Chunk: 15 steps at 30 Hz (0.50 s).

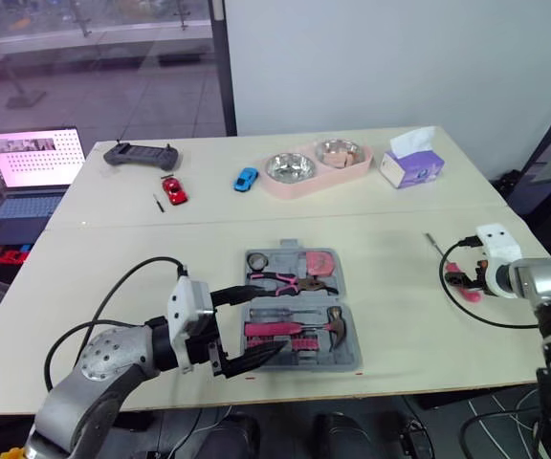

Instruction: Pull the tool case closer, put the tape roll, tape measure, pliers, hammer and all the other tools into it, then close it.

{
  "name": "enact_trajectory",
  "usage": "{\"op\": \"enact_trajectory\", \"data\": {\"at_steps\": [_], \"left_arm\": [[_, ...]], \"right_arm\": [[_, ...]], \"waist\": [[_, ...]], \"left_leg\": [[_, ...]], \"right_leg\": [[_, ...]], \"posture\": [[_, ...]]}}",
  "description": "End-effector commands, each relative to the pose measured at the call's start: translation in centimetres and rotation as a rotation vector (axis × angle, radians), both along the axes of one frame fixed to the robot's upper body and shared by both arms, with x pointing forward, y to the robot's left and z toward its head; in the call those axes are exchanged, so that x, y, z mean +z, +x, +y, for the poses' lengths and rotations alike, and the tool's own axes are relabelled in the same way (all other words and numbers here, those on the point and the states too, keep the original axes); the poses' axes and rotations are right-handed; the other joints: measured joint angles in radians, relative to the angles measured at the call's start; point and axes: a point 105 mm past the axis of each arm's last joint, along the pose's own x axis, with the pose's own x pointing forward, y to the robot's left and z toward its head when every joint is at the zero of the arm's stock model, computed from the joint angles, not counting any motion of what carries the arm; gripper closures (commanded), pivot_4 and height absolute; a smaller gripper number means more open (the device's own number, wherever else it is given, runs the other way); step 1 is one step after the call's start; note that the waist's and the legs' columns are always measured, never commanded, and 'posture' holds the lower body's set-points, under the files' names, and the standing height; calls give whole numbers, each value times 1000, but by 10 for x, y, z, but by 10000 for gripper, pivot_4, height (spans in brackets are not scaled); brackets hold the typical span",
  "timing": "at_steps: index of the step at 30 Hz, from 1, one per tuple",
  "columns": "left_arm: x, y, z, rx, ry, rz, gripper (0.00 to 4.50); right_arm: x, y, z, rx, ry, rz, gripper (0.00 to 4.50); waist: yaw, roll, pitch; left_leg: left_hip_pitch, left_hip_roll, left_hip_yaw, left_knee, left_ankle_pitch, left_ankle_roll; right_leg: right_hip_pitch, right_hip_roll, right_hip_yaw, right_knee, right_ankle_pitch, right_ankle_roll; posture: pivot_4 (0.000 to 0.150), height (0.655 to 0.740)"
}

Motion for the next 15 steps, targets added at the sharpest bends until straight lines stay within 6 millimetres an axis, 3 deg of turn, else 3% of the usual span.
{"op": "enact_trajectory", "data": {"at_steps": [1,4,10,15], "left_arm": [[7,-1,-2,7,3,-52,298],[6,0,1,29,13,-60,0],[2,3,6,65,31,-64,0],[0,2,7,65,36,-59,0]], "right_arm": [[2,6,-1,13,-14,3,0],[0,9,1,10,-4,16,9573],[2,14,1,4,12,2,39071],[12,19,6,13,55,-37,39020]], "waist": [[-2,0,0],[-5,0,0],[-4,0,0],[-3,0,0]], "left_leg": [[0,0,0,0,0,0],[0,1,0,0,0,0],[0,0,1,0,0,0],[0,0,1,0,0,0]], "right_leg": [[0,0,0,0,0,0],[0,1,1,0,0,0],[0,1,1,0,0,0],[0,1,2,0,0,0]], "posture": [[1500,7400],[1500,7400],[1500,7400],[1500,7400]]}}
